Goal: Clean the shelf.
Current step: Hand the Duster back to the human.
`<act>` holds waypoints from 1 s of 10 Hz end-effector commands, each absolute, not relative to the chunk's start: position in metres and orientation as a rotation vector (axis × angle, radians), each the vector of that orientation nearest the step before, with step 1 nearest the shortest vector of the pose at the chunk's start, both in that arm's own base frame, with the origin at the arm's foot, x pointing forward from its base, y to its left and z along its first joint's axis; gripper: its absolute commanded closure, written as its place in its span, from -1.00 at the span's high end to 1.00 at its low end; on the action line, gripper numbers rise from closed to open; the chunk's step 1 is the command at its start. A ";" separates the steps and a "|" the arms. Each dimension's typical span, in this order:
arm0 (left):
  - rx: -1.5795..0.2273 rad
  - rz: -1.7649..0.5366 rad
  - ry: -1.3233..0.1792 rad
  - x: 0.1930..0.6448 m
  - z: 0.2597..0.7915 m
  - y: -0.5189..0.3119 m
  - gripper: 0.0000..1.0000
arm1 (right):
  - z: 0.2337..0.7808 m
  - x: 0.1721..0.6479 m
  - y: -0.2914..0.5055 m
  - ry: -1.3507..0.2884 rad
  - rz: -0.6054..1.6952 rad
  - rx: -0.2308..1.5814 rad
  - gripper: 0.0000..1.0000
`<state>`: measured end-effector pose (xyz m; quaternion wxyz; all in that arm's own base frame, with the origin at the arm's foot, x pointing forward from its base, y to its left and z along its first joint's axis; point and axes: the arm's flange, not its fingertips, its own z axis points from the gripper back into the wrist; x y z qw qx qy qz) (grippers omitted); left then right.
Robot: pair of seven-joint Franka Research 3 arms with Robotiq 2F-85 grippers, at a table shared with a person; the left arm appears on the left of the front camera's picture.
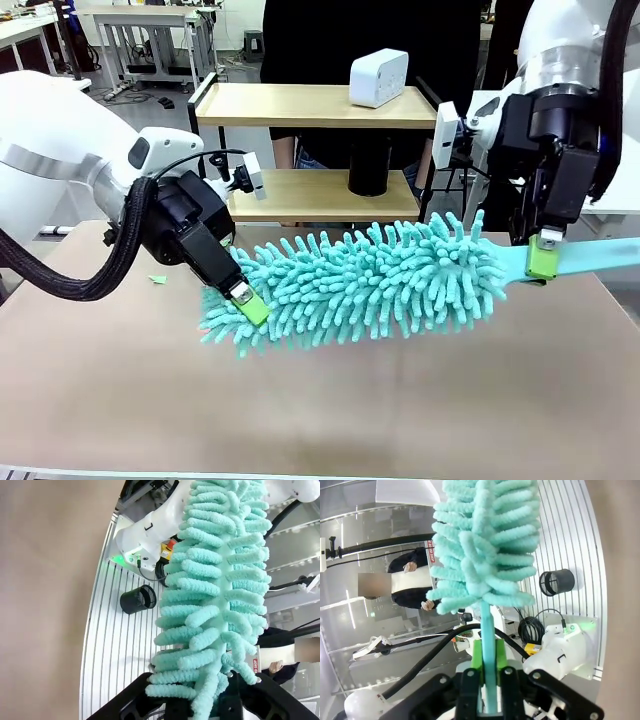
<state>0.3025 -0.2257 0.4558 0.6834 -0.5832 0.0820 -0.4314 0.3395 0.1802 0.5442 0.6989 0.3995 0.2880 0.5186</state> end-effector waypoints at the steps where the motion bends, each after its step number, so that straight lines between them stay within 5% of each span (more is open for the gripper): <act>1: -1.292 -0.983 0.199 0.304 0.457 -0.226 -1.00 | 0.544 0.337 0.182 0.637 1.157 0.906 -0.75; 4: -1.289 -0.985 0.198 0.303 0.458 -0.226 -1.00 | 0.544 0.337 0.181 0.640 1.156 0.902 -0.75; 5: -1.301 -0.980 0.185 0.304 0.458 -0.222 -1.00 | 0.543 0.336 0.180 0.636 1.159 0.895 -0.49; 6: -1.312 -0.978 0.178 0.305 0.459 -0.215 -1.00 | 0.544 0.334 0.174 0.624 1.160 0.894 0.31; 8: -1.336 -1.091 0.189 0.301 0.464 -0.195 -1.00 | 0.548 0.330 0.157 0.580 1.167 0.918 1.00; 10: -1.373 -1.151 0.178 0.297 0.469 -0.172 -1.00 | 0.553 0.327 0.138 0.525 1.140 0.939 1.00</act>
